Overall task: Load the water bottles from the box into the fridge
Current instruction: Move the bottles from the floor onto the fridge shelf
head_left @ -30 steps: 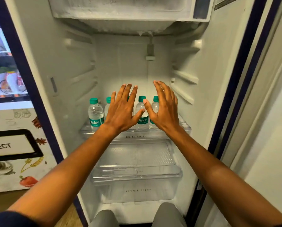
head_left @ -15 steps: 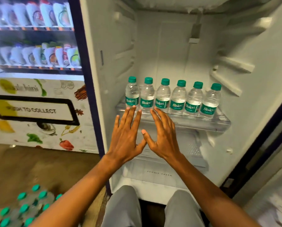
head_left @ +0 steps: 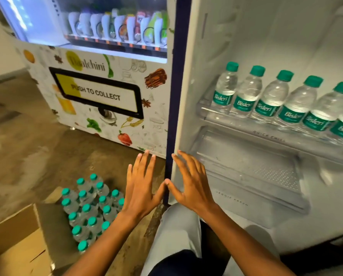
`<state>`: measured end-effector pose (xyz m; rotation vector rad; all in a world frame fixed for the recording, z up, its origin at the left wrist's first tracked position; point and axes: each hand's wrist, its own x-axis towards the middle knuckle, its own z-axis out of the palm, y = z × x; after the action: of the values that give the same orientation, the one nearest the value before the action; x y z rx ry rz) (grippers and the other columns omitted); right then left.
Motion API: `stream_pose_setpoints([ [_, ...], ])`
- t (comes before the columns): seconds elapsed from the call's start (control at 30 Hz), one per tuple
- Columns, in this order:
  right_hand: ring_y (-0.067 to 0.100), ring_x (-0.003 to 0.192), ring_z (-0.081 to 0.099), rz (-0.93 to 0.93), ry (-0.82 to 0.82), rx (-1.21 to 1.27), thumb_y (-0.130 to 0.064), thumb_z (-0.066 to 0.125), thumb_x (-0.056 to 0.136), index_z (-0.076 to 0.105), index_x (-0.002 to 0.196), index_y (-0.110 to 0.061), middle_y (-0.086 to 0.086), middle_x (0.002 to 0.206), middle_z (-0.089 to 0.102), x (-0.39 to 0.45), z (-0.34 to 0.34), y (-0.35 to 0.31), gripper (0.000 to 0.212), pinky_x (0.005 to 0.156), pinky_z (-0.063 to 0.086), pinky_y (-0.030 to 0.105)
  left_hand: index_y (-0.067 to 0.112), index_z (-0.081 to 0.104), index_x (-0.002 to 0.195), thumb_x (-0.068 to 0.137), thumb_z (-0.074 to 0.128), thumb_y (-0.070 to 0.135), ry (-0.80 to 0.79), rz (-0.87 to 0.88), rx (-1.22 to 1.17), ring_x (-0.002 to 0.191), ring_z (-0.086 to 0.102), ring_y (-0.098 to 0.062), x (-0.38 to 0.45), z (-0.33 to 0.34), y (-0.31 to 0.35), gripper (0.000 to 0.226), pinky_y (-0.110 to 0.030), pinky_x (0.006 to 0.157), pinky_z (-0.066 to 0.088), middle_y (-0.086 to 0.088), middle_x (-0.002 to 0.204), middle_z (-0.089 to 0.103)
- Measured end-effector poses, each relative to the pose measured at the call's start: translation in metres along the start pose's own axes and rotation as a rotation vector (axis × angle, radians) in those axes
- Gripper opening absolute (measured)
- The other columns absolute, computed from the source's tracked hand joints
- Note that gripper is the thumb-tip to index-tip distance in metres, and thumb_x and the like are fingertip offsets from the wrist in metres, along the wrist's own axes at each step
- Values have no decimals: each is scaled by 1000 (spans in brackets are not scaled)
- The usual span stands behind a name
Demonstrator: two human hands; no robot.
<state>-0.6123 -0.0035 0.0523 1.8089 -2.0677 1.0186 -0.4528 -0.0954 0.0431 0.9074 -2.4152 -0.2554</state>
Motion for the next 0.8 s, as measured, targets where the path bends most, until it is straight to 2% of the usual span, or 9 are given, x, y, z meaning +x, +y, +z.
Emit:
stream_pose_setpoints([
  [0.17, 22, 137, 39, -15, -156, 49, -58, 50, 91, 34, 151, -25, 1, 154, 34, 7, 51, -30, 69, 110, 35, 39, 22, 16, 155, 89, 37, 61, -116, -179, 32, 151, 4, -24, -32, 14, -57, 80, -52, 117, 12, -4, 164, 7],
  [0.27, 21, 136, 39, 4, -274, 75, -58, 51, 89, 35, 150, -27, 1, 154, 35, 10, 88, -43, 70, 107, 38, 39, 21, 25, 153, 88, 41, 61, -224, -259, 95, 147, 20, -28, -58, 25, -98, 78, -50, 116, 26, -8, 161, 19],
  [0.4, 25, 129, 46, -47, -456, 31, -47, 57, 89, 37, 146, -24, 4, 148, 40, 4, 137, -52, 65, 100, 46, 44, 16, 49, 139, 88, 42, 56, -357, -316, 157, 120, 51, -34, -91, 36, -143, 66, -47, 93, 49, -15, 137, 51],
  [0.47, 27, 128, 46, -49, -567, 9, -39, 60, 90, 39, 145, -24, 3, 146, 41, -3, 158, -56, 61, 101, 45, 44, 14, 61, 128, 87, 48, 51, -415, -354, 206, 102, 59, -33, -105, 38, -159, 57, -42, 79, 53, -13, 120, 62],
  [0.53, 29, 128, 45, -43, -672, 4, -31, 61, 91, 42, 142, -22, 3, 145, 40, -8, 176, -61, 55, 104, 41, 44, 15, 65, 122, 85, 61, 44, -490, -391, 270, 92, 60, -31, -115, 38, -172, 47, -39, 73, 52, -10, 108, 65],
  [0.67, 32, 126, 43, -59, -878, -32, -18, 57, 95, 43, 142, -19, 5, 145, 38, -16, 201, -74, 49, 103, 41, 46, 23, 57, 131, 89, 57, 43, -646, -462, 285, 105, 56, -29, -125, 34, -185, 47, -39, 85, 47, -8, 116, 62],
  [0.8, 37, 125, 46, -91, -1030, -39, -5, 57, 92, 48, 140, -17, 9, 144, 40, -23, 221, -86, 50, 102, 44, 49, 23, 52, 136, 89, 54, 34, -705, -498, 243, 111, 55, -29, -129, 39, -191, 48, -39, 88, 48, -9, 121, 61],
])
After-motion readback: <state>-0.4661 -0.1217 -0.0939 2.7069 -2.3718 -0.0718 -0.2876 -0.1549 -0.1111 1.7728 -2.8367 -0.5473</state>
